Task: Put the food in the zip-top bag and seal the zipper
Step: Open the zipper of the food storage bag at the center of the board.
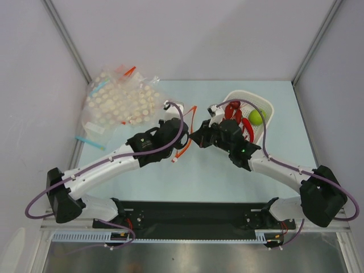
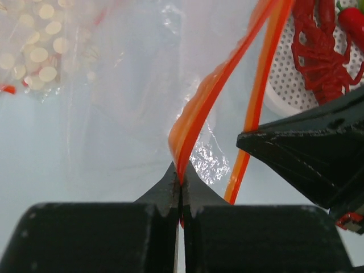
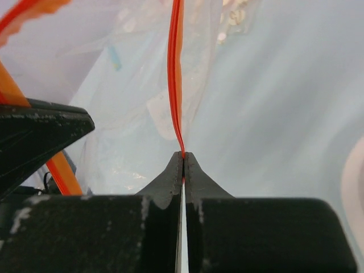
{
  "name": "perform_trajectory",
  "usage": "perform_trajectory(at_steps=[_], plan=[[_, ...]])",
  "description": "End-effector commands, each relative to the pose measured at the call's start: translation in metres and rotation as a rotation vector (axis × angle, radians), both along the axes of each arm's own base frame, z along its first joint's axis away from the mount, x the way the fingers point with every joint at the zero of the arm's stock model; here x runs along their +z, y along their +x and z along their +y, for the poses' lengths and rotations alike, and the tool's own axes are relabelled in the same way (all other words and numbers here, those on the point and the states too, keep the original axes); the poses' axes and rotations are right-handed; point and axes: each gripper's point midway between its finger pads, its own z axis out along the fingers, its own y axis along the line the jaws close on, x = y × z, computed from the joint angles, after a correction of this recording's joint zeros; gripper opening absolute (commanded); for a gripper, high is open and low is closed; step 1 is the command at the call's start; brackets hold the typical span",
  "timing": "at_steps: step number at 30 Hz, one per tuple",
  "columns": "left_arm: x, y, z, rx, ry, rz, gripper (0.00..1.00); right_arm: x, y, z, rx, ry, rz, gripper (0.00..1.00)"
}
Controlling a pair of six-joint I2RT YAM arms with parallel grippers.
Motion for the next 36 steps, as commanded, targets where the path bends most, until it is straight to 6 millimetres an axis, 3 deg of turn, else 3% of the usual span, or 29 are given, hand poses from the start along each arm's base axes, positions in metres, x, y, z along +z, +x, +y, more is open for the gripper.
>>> perform_trajectory(at_steps=[1, 4, 6, 7, 9, 13, 20, 24, 26, 29, 30, 31, 33, 36], plan=[[0.009, 0.019, -0.012, 0.082, -0.137, 0.03, 0.0, 0.005, 0.011, -0.017, -0.084, -0.028, 0.039, 0.0], [-0.012, 0.024, -0.011, 0.123, -0.106, 0.049, 0.0, -0.002, 0.016, -0.025, -0.103, -0.026, 0.067, 0.0], [-0.025, 0.024, -0.01, 0.142, -0.105, 0.06, 0.0, -0.005, 0.018, -0.026, -0.105, -0.03, 0.074, 0.06], [-0.028, 0.019, -0.018, 0.102, -0.127, 0.087, 0.0, -0.006, 0.019, -0.027, -0.108, -0.028, 0.072, 0.17], [-0.033, 0.016, -0.024, 0.067, -0.16, 0.097, 0.0, -0.007, 0.019, -0.025, -0.099, -0.025, 0.068, 0.26], [-0.032, 0.006, -0.034, 0.002, -0.249, 0.113, 0.0, -0.012, 0.019, -0.024, -0.098, -0.028, 0.069, 0.36], [-0.028, 0.004, -0.028, 0.062, -0.335, 0.107, 0.0, -0.016, 0.009, -0.008, -0.089, -0.017, 0.066, 0.42], [-0.03, 0.007, -0.027, 0.091, -0.347, 0.119, 0.0, -0.016, 0.0, 0.003, -0.128, -0.046, 0.02, 0.41], [-0.031, 0.007, -0.023, 0.108, -0.337, 0.119, 0.0, -0.015, 0.003, -0.001, -0.175, -0.047, 0.015, 0.35], [-0.028, 0.01, -0.017, 0.131, -0.33, 0.097, 0.01, -0.014, 0.004, -0.011, -0.228, -0.033, 0.019, 0.19], [-0.026, 0.01, -0.015, 0.128, -0.318, 0.09, 0.02, -0.011, 0.004, -0.013, -0.23, -0.027, 0.014, 0.05], [-0.025, 0.011, -0.014, 0.125, -0.305, 0.08, 0.04, -0.007, 0.003, -0.013, -0.225, -0.026, 0.009, 0.0], [-0.02, 0.014, -0.015, 0.084, -0.265, 0.057, 0.21, -0.006, 0.0, -0.012, -0.212, -0.033, 0.022, 0.0], [-0.017, 0.016, -0.015, 0.039, -0.199, 0.041, 0.36, -0.003, 0.0, -0.011, -0.179, -0.017, 0.055, 0.0]])
